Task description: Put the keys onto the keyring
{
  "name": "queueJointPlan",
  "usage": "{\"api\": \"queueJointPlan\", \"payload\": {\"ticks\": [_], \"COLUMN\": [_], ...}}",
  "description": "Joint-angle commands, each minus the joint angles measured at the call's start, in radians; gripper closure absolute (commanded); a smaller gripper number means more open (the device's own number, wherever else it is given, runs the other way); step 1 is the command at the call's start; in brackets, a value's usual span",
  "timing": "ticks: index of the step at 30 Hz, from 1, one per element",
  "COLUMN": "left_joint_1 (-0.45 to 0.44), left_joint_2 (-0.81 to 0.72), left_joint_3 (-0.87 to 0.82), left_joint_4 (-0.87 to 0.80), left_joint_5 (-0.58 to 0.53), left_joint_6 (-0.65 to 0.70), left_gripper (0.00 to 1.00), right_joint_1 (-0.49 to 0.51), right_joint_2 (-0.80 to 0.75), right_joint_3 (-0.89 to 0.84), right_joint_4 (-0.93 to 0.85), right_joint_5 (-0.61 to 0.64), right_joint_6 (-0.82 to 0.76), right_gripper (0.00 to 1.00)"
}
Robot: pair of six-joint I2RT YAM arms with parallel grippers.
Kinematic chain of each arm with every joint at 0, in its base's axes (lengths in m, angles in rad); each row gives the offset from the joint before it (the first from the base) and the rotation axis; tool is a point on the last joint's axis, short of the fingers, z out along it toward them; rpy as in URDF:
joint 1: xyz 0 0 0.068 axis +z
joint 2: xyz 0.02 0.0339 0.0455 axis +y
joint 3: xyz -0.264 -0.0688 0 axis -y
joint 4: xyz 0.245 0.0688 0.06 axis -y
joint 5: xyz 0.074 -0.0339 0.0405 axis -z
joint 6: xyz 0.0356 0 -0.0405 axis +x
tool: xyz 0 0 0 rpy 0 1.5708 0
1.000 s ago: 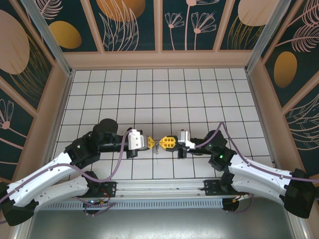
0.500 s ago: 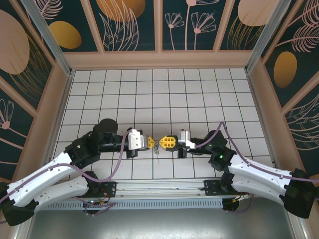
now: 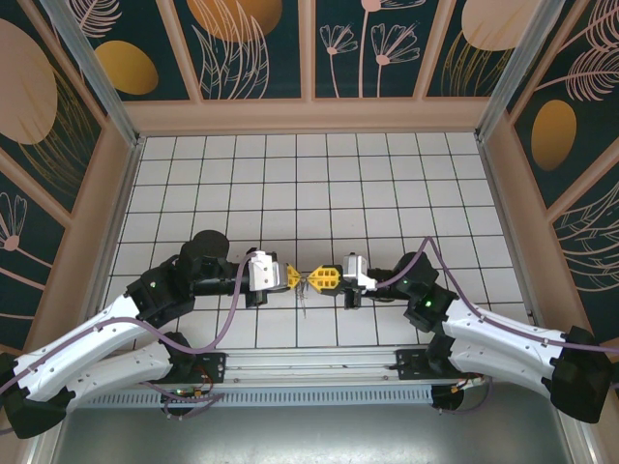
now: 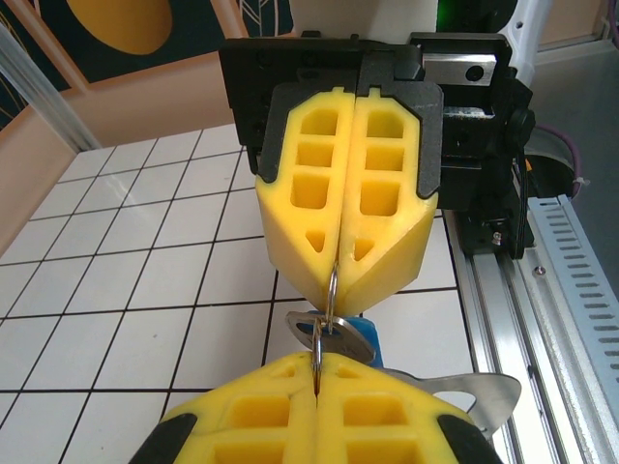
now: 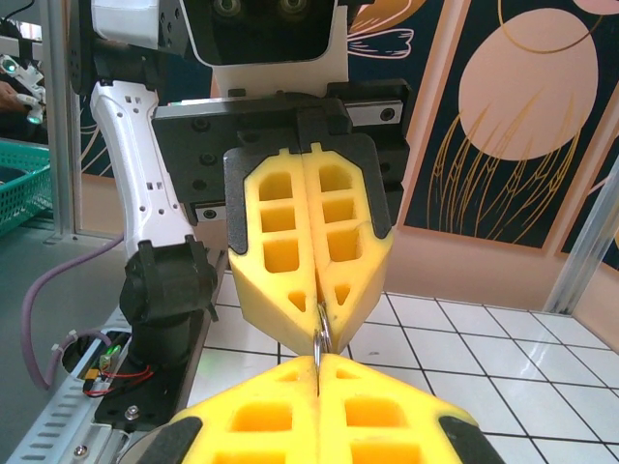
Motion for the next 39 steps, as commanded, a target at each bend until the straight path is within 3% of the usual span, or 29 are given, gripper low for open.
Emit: {"api": "queueJointPlan", "payload": {"ticks": [1, 39], "left_joint_1": [0.002, 0.002], "left_joint_2": [-0.002, 0.0], "left_joint_3": [0.035, 0.033], "left_joint_4": [0.011, 0.012], "left_joint_5": [0.002, 0.004], "left_joint_6": [0.017, 0.016], "left_gripper": [1.0, 1.0], "right_joint_1": [-0.004, -0.013], "right_joint_2": [-0.017, -0.028], "right_joint_3": [0.021, 0.008], "right_joint_4": [0.026, 0.062], "right_joint_5": [0.006, 0.04], "right_joint_6": [-0.012, -0.019], "right_gripper": [1.0, 1.0]}}
